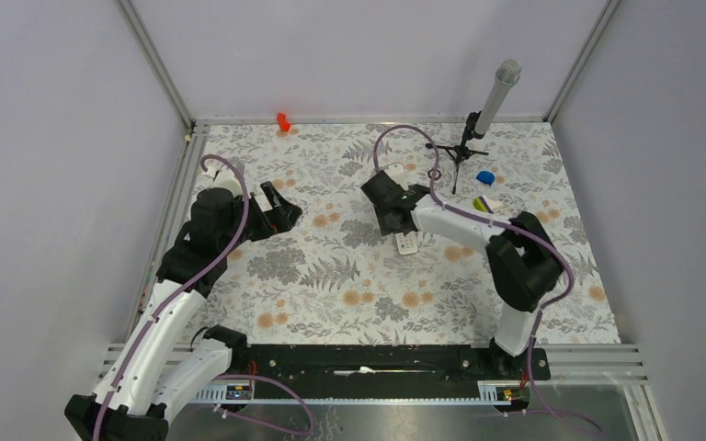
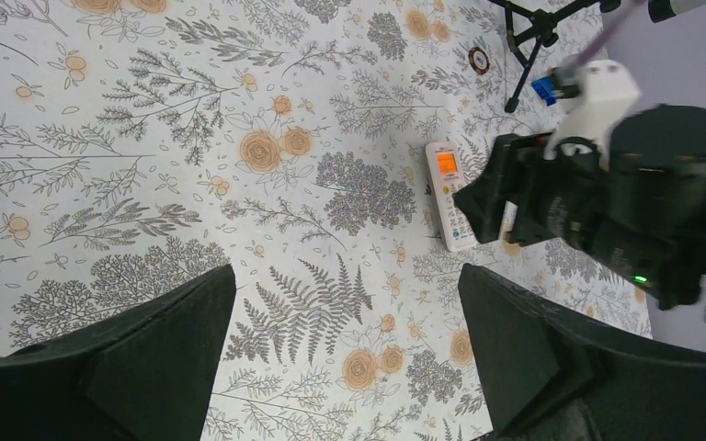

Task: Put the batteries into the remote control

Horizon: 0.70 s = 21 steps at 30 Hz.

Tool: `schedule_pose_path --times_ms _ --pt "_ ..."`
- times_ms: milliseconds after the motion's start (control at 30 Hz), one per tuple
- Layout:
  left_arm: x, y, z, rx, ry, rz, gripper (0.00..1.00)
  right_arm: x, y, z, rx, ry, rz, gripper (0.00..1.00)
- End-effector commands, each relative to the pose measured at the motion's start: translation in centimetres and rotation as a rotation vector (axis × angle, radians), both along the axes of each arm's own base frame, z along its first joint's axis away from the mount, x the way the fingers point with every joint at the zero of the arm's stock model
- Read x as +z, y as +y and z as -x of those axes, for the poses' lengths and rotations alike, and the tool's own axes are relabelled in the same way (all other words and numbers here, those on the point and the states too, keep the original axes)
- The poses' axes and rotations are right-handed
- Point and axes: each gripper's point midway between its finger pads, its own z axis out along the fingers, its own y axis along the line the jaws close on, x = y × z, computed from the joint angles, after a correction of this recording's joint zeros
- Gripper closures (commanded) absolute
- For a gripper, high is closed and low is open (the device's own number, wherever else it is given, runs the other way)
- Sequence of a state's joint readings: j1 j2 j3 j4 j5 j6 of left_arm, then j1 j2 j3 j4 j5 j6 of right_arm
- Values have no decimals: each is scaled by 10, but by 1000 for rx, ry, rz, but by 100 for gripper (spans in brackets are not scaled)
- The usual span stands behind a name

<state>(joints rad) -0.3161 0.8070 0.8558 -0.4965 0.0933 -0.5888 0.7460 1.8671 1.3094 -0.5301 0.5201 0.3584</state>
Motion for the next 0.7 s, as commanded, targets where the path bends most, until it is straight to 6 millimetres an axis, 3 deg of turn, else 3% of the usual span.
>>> schedule_pose_path --times_ms 0,100,233,400,500,667 --pt "28 7 -4 18 -66 -21 1 58 19 3 21 -99 -212 32" --pt "33 10 -2 25 -75 -35 1 90 10 12 13 -183 -289 29" --pt "44 19 4 55 -106 -51 1 140 -24 30 -25 -367 -374 18" --pt "63 37 14 113 -188 -84 1 222 -96 68 -125 -688 -487 2" --pt "77 49 23 149 -246 -101 1 265 -143 91 -212 -859 -507 0" --pt "102 65 40 206 -340 -93 1 308 -219 132 -394 -1064 -470 0"
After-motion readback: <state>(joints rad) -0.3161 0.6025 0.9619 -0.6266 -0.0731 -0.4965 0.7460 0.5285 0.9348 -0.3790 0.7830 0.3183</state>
